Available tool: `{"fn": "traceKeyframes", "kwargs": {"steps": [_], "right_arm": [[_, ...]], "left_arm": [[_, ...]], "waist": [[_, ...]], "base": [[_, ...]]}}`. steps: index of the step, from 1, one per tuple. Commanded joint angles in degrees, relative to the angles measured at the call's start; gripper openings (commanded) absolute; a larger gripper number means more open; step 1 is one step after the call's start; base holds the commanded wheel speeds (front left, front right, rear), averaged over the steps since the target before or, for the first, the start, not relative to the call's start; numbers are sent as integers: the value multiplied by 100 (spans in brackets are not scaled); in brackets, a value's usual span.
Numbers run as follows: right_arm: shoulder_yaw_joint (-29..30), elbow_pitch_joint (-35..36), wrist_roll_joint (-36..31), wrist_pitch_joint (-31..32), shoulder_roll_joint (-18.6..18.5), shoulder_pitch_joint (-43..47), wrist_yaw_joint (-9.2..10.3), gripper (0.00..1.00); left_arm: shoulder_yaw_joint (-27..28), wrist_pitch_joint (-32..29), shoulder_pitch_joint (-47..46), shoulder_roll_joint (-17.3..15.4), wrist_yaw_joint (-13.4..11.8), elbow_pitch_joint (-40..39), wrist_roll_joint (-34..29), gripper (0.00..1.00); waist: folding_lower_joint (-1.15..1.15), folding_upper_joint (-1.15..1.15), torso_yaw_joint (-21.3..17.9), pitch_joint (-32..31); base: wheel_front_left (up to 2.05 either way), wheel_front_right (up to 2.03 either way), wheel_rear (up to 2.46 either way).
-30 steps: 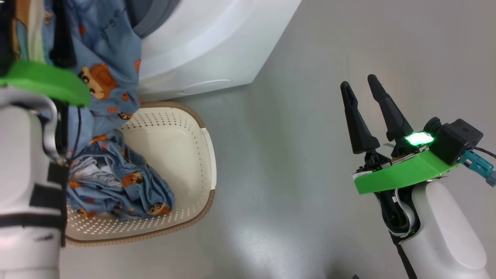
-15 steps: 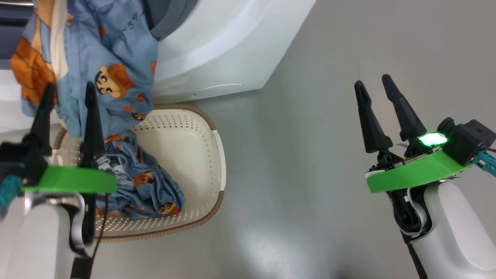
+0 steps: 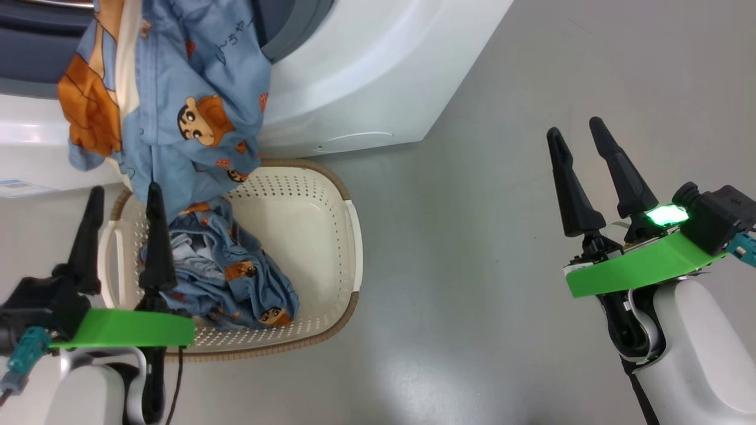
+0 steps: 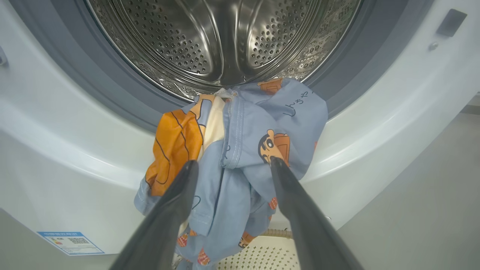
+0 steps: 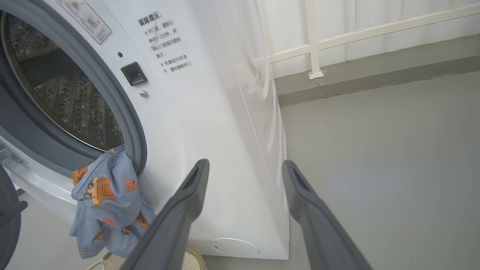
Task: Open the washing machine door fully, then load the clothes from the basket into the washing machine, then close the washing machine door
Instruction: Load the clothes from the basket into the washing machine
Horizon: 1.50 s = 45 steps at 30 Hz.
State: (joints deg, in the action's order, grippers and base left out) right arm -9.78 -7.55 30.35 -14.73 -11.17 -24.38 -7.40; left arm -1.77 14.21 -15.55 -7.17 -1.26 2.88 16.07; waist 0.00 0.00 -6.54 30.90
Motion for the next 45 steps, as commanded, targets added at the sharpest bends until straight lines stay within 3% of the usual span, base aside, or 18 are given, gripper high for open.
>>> {"fn": "traceKeyframes", "kwargs": {"steps": [1,12,17,23,34,45], "right_arm": [[-122,109,-71,-27,-39,200,-9,100],[-159,91,-59,-27,-71,222,-9,100],[-163,87,-57,-27,-65,227,-9,100],[-232,72,-44,-27,-34,168,-9,100],[-238,96,-29,-27,28,103,-9,100],[-239,149,-50,-27,67,-17,-9,100]], "left_arm": [[154,46,113,-73,-9,-150,35,100],[111,61,114,-28,48,3,83,100],[16,-217,-42,-12,166,386,254,100],[-72,-471,-739,-149,377,1682,368,100],[-210,-359,-2049,-527,733,3868,459,100],[-611,-280,-3303,-773,871,5524,797,100]], "waist": [[0,0,18,-23],[0,0,3,-102],[0,0,7,-97],[0,0,-75,-43],[0,0,-330,174],[0,0,-539,527]], "base": [[0,0,0],[0,0,0],[0,0,0],[0,0,0],[0,0,0],[0,0,0]]}}
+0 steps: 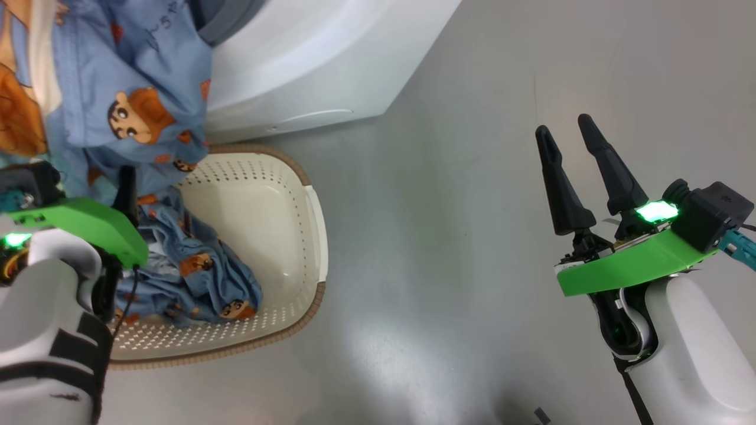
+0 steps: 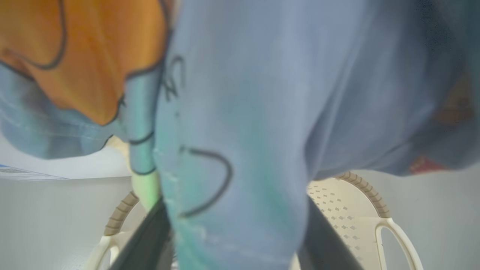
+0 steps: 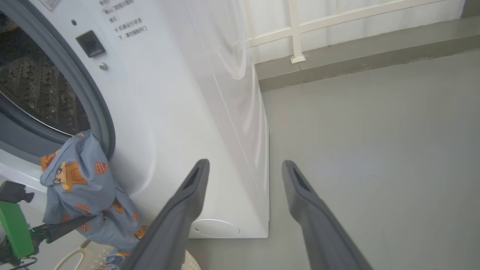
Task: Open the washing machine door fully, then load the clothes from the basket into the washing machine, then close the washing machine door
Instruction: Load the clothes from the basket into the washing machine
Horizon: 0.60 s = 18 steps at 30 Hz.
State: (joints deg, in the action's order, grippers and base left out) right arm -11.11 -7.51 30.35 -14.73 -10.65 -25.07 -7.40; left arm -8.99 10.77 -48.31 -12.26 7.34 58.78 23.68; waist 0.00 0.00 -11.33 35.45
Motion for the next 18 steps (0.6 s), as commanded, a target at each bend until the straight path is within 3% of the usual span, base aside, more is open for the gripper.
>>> {"fn": "traceKeyframes", "kwargs": {"steps": [1,9,10,11,18], "right_arm": [[-104,151,-54,-27,14,41,-9,100],[-70,189,-80,-27,9,23,-9,100],[-65,191,-83,-27,9,28,-9,100],[-57,188,-86,-27,11,35,-9,100],[-50,161,-111,-27,45,34,-9,100]], "left_arm": [[76,73,-106,-283,11,37,81,100],[-28,303,-523,-422,13,575,353,100],[-53,328,-533,-421,13,603,370,42],[-86,349,-534,-418,13,616,379,0],[-256,418,-376,-459,14,217,482,0]], "waist": [[0,0,-78,105],[0,0,-163,237],[0,0,-165,235],[0,0,-162,229],[0,0,-67,152]], "base": [[0,0,0],[0,0,0],[0,0,0],[0,0,0],[0,0,0]]}}
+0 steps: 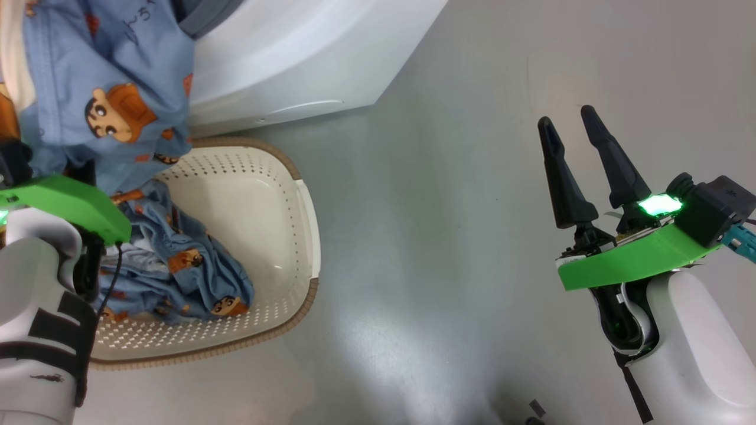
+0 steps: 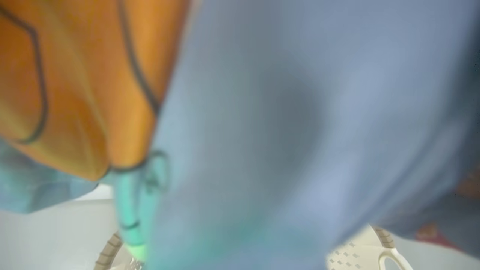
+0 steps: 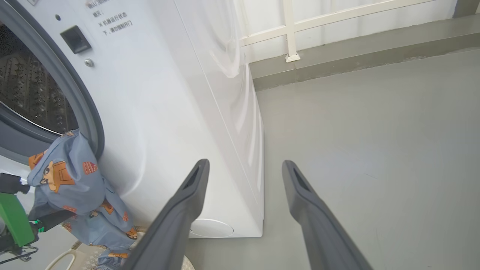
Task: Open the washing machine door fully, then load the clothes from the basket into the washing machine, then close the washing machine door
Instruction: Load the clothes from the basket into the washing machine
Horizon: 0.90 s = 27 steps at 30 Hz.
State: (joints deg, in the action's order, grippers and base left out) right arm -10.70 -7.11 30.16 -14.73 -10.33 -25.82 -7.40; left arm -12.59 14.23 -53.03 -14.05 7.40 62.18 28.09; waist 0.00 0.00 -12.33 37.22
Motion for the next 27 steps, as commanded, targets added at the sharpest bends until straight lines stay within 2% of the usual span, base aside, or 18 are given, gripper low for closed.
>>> {"fn": "traceKeyframes", "kwargs": {"steps": [1,8,19,27], "right_arm": [[-95,117,-94,-27,12,113,-9,100],[-112,93,-86,-27,1,136,-9,100],[-119,52,-56,-27,4,162,-9,100],[-147,50,-31,-27,-1,190,-9,100]], "left_arm": [[118,73,168,-282,8,-247,45,0],[171,75,672,-314,8,-1004,13,0],[529,76,1456,-143,8,-2828,-289,0],[693,76,1421,-4,9,-3860,-355,0]], "waist": [[0,0,53,-43],[0,0,160,-151],[0,0,299,-292],[0,0,276,-353]], "base": [[0,0,0],[0,0,0],[0,0,0],[0,0,0]]}}
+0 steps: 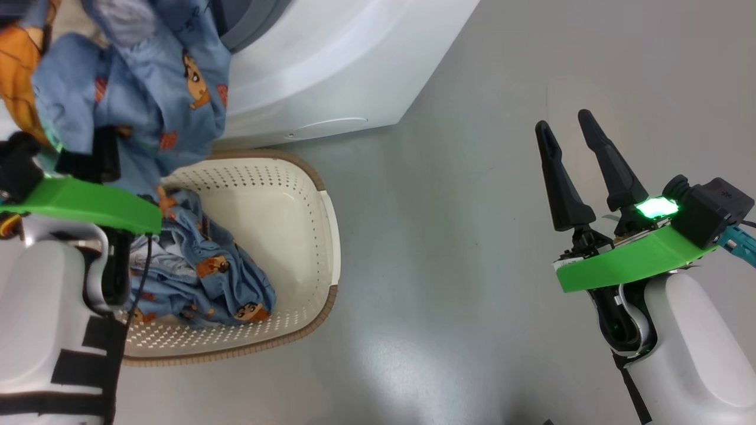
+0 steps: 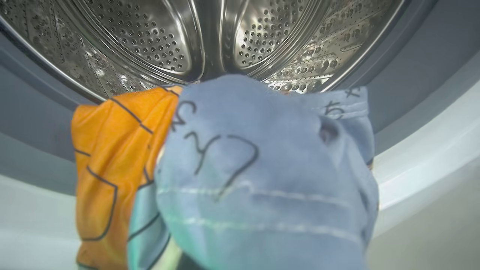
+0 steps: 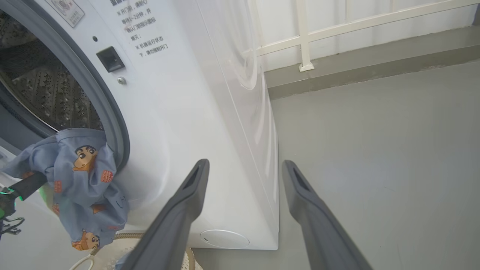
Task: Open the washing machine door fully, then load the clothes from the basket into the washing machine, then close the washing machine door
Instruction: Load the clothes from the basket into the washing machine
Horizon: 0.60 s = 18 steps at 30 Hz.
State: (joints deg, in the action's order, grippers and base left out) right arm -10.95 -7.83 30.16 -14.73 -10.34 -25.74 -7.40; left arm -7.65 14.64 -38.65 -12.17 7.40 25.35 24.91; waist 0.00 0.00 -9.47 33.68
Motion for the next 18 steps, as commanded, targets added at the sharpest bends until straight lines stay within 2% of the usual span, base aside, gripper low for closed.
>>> {"fn": "traceKeyframes", "kwargs": {"steps": [1,9,13,18], "right_arm": [[-118,128,-29,-27,-1,191,-9,100],[-121,185,-32,-27,-2,158,-9,100],[-145,193,-43,-27,3,104,-9,100],[-200,194,-47,-27,41,27,-9,100]], "left_arm": [[218,35,-86,-171,9,-225,-11,0],[199,-214,-1230,-168,-37,207,34,0],[169,-499,-2047,-157,-67,839,66,0],[268,-462,-3076,-249,-191,1787,69,0]], "waist": [[0,0,-17,3],[0,0,-104,184],[0,0,-196,339],[0,0,-401,501]], "base": [[0,0,0],[0,0,0],[0,0,0],[0,0,0]]}}
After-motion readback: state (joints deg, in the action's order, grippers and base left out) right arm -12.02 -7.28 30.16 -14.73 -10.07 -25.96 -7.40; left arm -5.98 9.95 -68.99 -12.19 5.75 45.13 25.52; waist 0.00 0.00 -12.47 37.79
